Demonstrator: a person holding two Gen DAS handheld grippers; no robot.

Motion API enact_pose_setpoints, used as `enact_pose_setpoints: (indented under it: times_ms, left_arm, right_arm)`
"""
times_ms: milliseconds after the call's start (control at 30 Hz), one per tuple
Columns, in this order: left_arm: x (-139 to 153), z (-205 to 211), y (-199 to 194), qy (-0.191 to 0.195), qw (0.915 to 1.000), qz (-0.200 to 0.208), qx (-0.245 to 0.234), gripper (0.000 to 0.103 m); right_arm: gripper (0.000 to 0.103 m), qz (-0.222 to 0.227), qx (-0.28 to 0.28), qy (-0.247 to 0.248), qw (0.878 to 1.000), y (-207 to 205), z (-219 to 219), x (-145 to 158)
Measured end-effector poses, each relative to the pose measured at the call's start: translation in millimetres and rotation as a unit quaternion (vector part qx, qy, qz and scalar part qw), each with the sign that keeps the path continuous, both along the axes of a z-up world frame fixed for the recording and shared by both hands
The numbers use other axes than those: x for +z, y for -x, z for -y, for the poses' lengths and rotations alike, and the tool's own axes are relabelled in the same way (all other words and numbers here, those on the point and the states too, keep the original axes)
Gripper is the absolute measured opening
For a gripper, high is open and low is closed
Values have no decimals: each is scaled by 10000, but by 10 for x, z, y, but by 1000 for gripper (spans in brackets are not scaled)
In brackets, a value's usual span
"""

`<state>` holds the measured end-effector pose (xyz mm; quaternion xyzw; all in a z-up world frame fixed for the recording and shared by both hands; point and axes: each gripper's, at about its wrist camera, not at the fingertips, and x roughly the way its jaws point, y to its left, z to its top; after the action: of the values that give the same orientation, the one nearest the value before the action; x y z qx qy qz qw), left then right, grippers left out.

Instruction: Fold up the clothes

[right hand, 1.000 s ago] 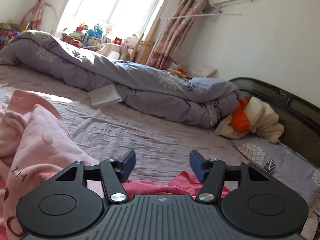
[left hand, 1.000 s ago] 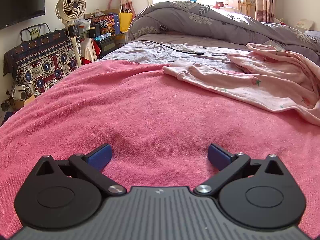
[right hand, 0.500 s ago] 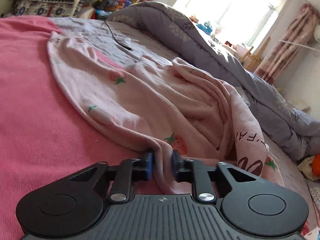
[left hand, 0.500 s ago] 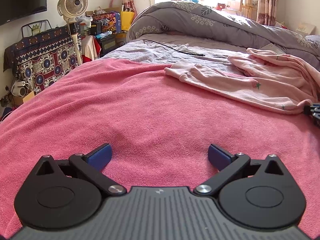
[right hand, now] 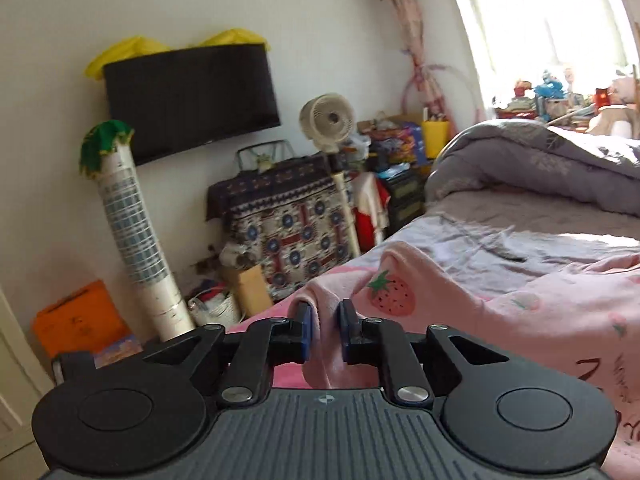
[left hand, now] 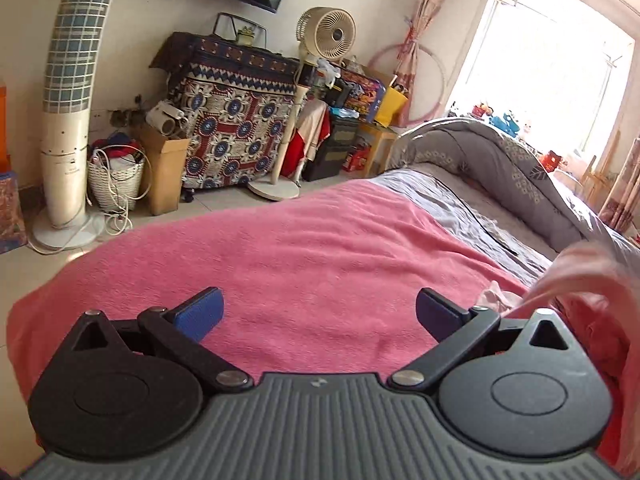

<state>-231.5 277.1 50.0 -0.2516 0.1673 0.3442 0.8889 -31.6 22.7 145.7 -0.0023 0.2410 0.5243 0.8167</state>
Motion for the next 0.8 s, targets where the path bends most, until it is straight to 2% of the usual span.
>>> enact_pose_setpoints:
  times_ms: [67,133,167,233,300,367,467,533,567,600,633,667,700,733,767,800]
  left_arm:
    - [38,96,10,-115,9996,-68,-268,103]
    - [67,265,-59,-251,9972,-157,-683,103]
    - [82,350,-94,-319,9953,-201,-890,103]
    - [103,619,-203,-501,9884,-255,-1409,103]
    - [98,970,-342,-712,9781,-241,-1941,103]
    - [80,1333,-502,-911,9641,-245,-2481,103]
    - [34,1870,-740,-1262,9371,-448,-3224,103]
    - [-66,2243,-900,-1916,9148,-776,-3470,103]
    - [-116,2430,-980,-2239,9015,-938,-3584,103]
    - [-172,2562,-1052,-2602,8884,-1177,-3596,103]
    - [-271,2717,-1120,-3110,8704,-1433,-3538,103]
    - [-367,2817,-1169,-3520,8567,-1616,-3406,103]
    - [-425,2876,-1241,-3804,8473,-1730,-3277,103]
    - [-395,2867,-1291,-3922,8479,-1749,-3110,103]
    - [-365,2858,-1341,-4038,8481,-1767,-2941,103]
    - [-335,2849,-1391,-4153,8479,-1784,-2771,103]
  right_arm:
    - [33,-180,159,358,9991,99,6,-237]
    - [39,-130,84,609,9980,245,203,-428]
    - [40,-17,-44,698,9975,377,392,-493]
    - [51,271,-445,876,9948,581,781,-602]
    - [58,742,-1123,1125,9845,679,1211,-741]
    - [60,1176,-1898,1510,9630,726,1568,-893]
    - [60,1524,-2829,2196,9212,710,2006,-1142]
    - [60,1650,-3085,2560,9012,608,2183,-1308]
    - [60,1677,-3100,2687,8964,563,2231,-1377]
    - [60,1679,-3081,2716,8962,512,2269,-1435]
    - [60,1678,-3069,2655,8984,461,2301,-1470]
    - [60,1658,-3099,2586,8998,417,2311,-1478]
    - [53,1613,-3144,2533,9005,370,2311,-1475]
    - [26,1566,-3232,2436,9009,321,2310,-1443]
    - [16,1515,-3361,2296,9008,270,2311,-1384]
    - [18,1463,-3489,2156,9002,219,2311,-1325]
